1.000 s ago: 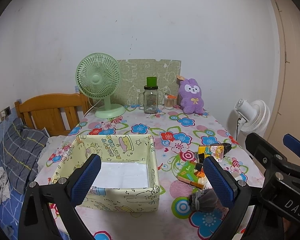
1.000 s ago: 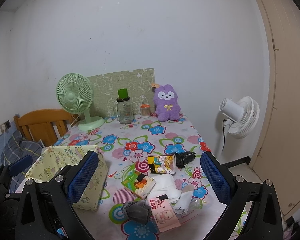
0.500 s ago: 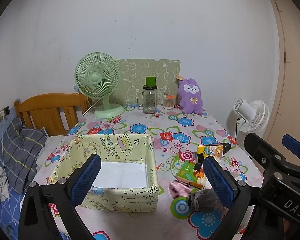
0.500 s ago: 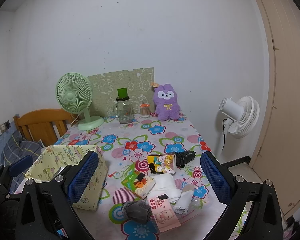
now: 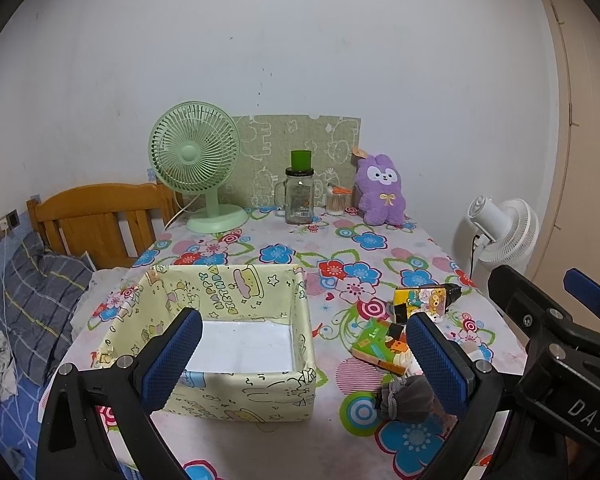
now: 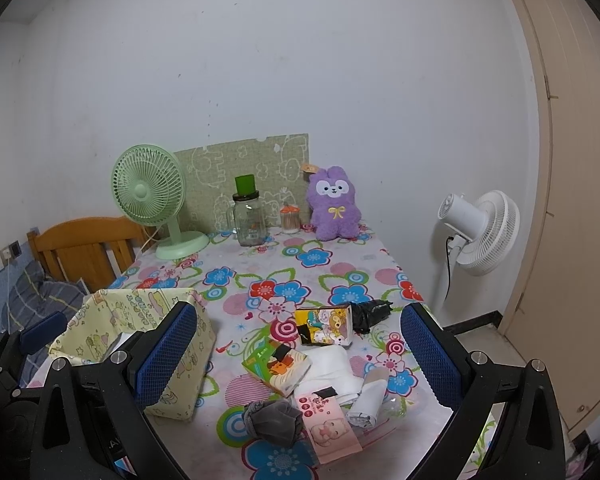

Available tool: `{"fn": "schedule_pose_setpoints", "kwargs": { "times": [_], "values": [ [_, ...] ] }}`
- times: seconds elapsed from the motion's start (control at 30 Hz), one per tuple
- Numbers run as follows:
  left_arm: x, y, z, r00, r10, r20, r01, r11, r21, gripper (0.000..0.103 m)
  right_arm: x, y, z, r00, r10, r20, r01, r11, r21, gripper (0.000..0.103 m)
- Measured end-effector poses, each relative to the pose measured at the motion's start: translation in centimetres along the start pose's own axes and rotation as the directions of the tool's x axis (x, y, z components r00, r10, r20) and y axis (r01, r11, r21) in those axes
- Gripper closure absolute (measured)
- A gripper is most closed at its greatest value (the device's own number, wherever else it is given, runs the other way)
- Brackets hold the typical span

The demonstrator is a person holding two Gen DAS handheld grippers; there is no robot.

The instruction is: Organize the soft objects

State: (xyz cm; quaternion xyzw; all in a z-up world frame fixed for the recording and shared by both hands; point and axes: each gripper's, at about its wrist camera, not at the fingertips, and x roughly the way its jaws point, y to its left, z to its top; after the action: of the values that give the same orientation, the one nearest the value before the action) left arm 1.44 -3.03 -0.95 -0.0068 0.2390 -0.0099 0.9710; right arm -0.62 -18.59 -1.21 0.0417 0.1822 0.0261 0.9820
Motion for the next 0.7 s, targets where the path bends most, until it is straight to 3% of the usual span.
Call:
{"fn": "schedule_pose_setpoints", "kwargs": {
  "times": [0.7],
  "values": [
    [0.23, 0.20, -0.11, 1.000, -0.006, 0.011, 0.006, 1.000, 0.001, 0.001, 0.18, 0.12, -0.31, 1.000, -0.001, 0.005, 0.001, 1.000, -0.004, 0.000]
  ]
}}
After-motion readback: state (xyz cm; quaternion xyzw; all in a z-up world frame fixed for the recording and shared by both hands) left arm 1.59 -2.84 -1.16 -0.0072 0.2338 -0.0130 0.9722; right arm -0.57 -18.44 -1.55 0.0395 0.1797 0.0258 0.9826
